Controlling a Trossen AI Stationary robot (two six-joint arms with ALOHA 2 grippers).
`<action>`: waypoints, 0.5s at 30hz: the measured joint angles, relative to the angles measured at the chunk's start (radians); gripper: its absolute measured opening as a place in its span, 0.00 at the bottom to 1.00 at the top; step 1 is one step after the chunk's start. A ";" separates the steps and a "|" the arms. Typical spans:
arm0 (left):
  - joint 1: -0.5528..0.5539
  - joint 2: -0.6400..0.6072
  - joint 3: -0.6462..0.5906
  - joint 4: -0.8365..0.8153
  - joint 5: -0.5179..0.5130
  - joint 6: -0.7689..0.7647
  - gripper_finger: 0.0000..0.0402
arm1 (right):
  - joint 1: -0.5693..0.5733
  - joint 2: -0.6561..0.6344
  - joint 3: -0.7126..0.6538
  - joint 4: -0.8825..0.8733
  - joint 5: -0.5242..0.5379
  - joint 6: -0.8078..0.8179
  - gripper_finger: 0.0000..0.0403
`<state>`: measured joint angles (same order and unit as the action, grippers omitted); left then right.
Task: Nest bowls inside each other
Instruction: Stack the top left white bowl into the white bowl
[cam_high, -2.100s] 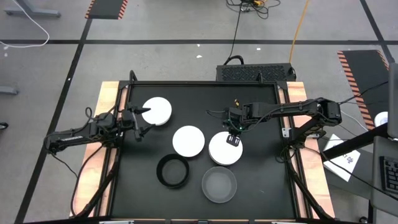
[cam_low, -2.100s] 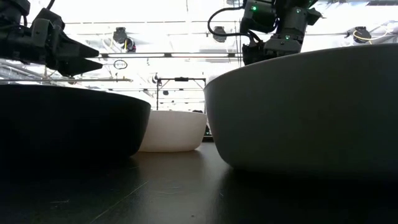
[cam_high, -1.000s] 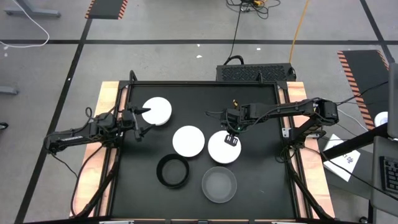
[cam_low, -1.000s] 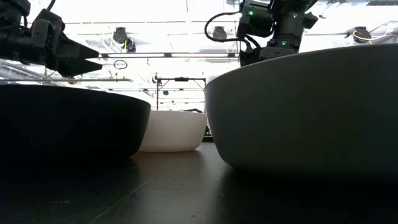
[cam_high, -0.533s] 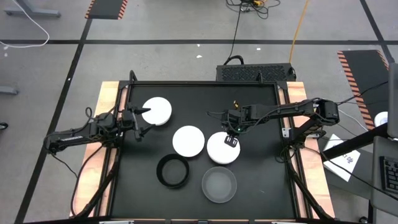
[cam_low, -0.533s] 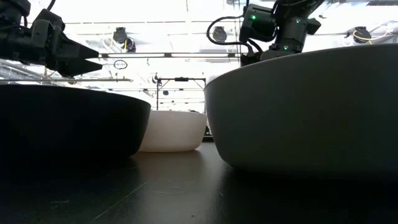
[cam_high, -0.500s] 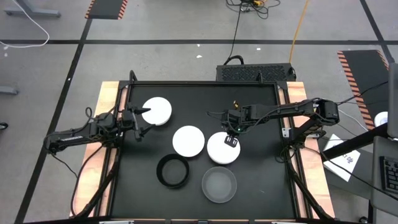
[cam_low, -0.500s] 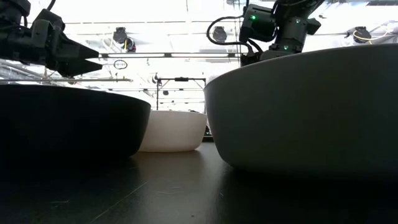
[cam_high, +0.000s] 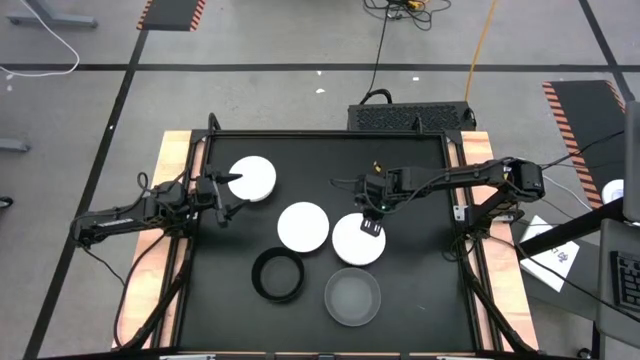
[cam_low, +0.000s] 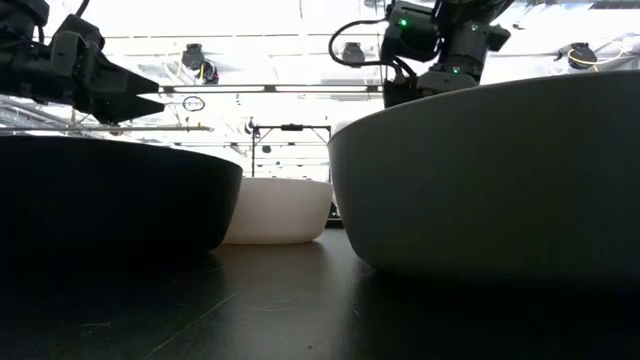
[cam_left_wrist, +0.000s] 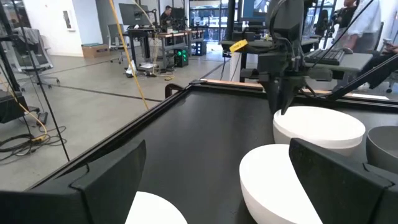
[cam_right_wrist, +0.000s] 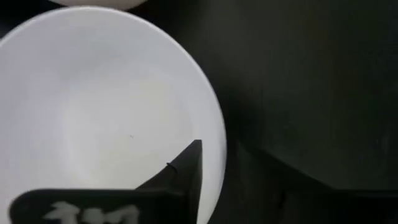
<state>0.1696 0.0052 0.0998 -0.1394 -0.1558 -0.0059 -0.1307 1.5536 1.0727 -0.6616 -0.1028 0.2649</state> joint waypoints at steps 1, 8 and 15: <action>0.000 0.000 0.000 0.000 0.000 0.000 0.99 | 0.000 0.000 0.003 0.000 0.000 0.000 0.26; 0.000 0.000 0.000 0.000 0.000 0.000 0.99 | 0.000 -0.025 0.037 0.000 0.000 -0.021 0.33; 0.000 0.000 0.000 0.002 0.000 -0.001 0.99 | 0.000 -0.142 0.040 0.015 0.001 -0.059 0.34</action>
<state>0.1696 0.0054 0.0998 -0.1379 -0.1558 -0.0067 -0.1310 1.4112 1.1122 -0.6461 -0.1018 0.2063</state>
